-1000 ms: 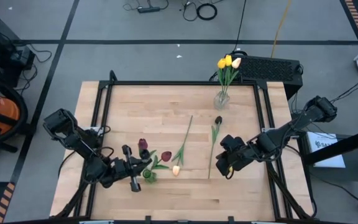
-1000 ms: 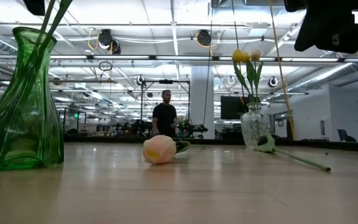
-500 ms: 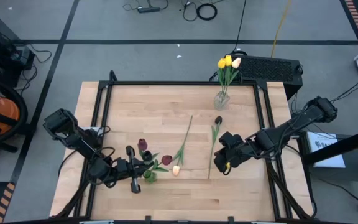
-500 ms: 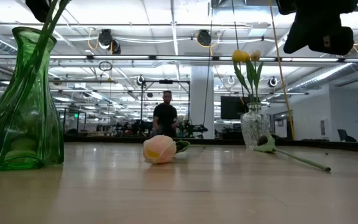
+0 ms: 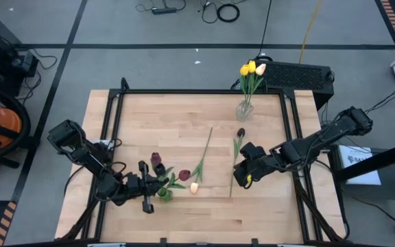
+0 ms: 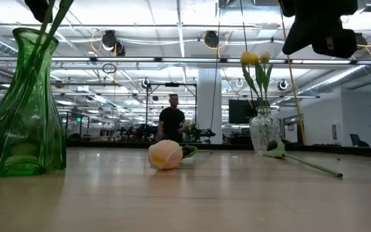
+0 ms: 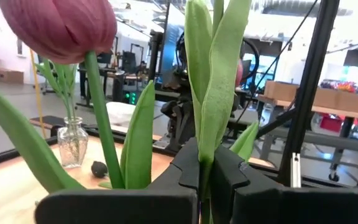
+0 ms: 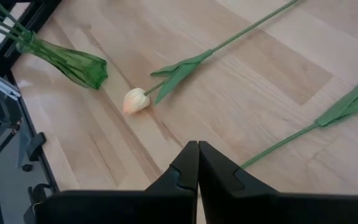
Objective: Sort flowers into vase by color
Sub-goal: Put the bottom black flower into the vase
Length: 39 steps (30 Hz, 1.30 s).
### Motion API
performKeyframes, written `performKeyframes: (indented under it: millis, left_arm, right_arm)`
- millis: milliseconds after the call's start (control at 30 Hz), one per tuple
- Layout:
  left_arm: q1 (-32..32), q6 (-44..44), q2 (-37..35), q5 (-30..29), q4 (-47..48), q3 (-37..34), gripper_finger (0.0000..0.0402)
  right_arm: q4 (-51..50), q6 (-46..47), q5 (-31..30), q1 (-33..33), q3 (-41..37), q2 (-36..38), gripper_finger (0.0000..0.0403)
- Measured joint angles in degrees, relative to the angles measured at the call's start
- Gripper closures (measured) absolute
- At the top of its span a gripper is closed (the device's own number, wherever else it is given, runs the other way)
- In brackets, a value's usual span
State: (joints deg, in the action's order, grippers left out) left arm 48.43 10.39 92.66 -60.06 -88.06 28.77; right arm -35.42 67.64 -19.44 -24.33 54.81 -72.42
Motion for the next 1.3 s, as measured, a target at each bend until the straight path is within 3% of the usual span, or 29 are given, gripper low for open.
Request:
performKeyframes:
  millis: [400,700,833,967,1300]
  left_arm:
    - [0.1,0.4,0.0,0.0,0.1,0.0,0.0379]
    - [0.1,0.4,-0.2,-0.2,-0.5,0.0,0.0284]
    - [1.1,1.0,-1.9,-2.4,-0.8,0.0,0.0259]
    - [3.9,2.5,-4.4,-6.7,0.5,0.0,0.0256]
    - [8.5,1.9,-7.6,-10.5,2.4,1.6,0.0256]
  right_arm:
    - [1.4,0.6,0.0,1.1,0.0,0.0,0.0403]
    - [3.2,0.6,0.0,2.1,0.0,0.0,0.0403]
    - [3.9,0.3,-0.1,2.6,0.0,0.0,0.0403]
    - [4.0,-0.7,-0.9,2.7,0.0,0.0,0.0403]
    - [5.0,-3.6,-1.7,3.0,0.0,0.0,0.0403]
